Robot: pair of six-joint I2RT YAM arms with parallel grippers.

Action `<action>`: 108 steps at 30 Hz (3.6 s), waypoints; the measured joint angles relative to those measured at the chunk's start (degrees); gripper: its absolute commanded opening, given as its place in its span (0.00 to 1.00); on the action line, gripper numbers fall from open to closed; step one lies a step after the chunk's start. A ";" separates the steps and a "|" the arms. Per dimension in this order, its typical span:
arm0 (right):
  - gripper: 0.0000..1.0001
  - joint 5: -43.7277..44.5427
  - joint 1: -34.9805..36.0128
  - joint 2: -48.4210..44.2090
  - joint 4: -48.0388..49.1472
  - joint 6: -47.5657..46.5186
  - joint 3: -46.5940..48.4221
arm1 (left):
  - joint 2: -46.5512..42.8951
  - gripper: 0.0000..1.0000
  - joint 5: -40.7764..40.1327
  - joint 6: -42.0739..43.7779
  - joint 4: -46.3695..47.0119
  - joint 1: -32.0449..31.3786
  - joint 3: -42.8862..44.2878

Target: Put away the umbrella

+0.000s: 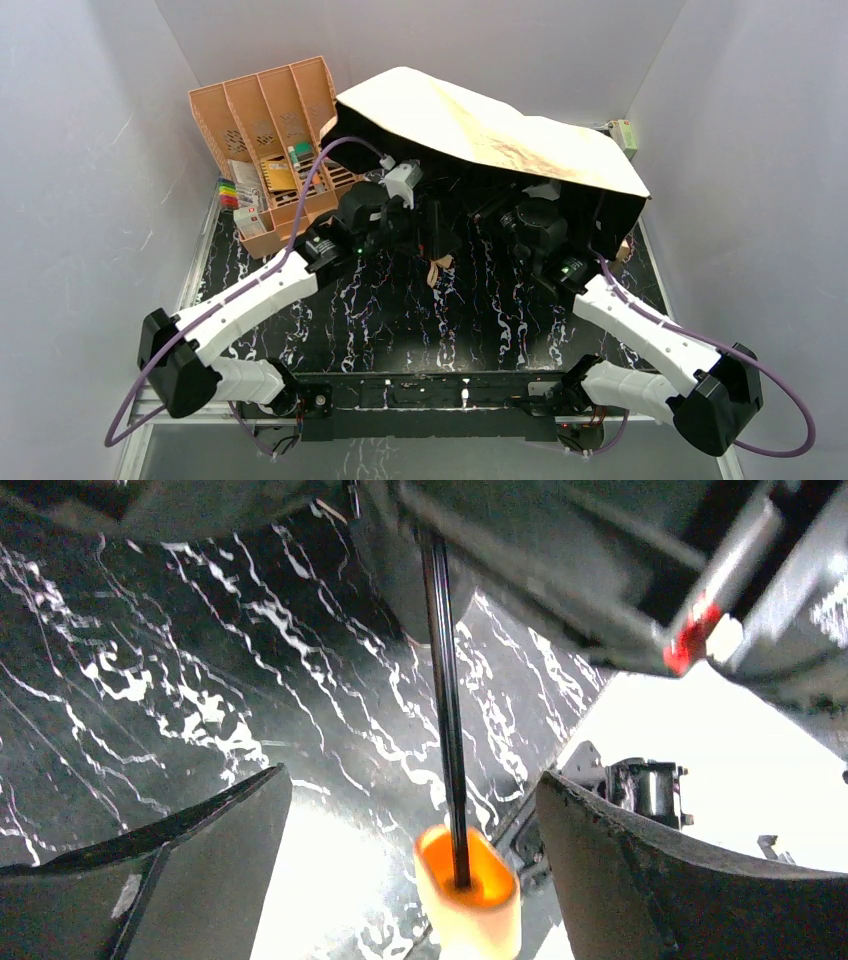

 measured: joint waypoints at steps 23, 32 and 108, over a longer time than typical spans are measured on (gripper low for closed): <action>0.00 0.96 -0.52 3.30 1.27 3.17 0.61 | -4.96 0.33 1.29 -2.80 -1.88 -1.88 -8.48; 0.00 0.98 -1.09 3.30 1.38 3.17 0.61 | -3.32 0.00 1.03 -1.42 -2.40 -2.12 -6.43; 0.00 -7.17 3.69 1.81 -5.35 4.63 5.35 | 3.34 0.00 -13.35 4.76 -13.70 -3.50 12.52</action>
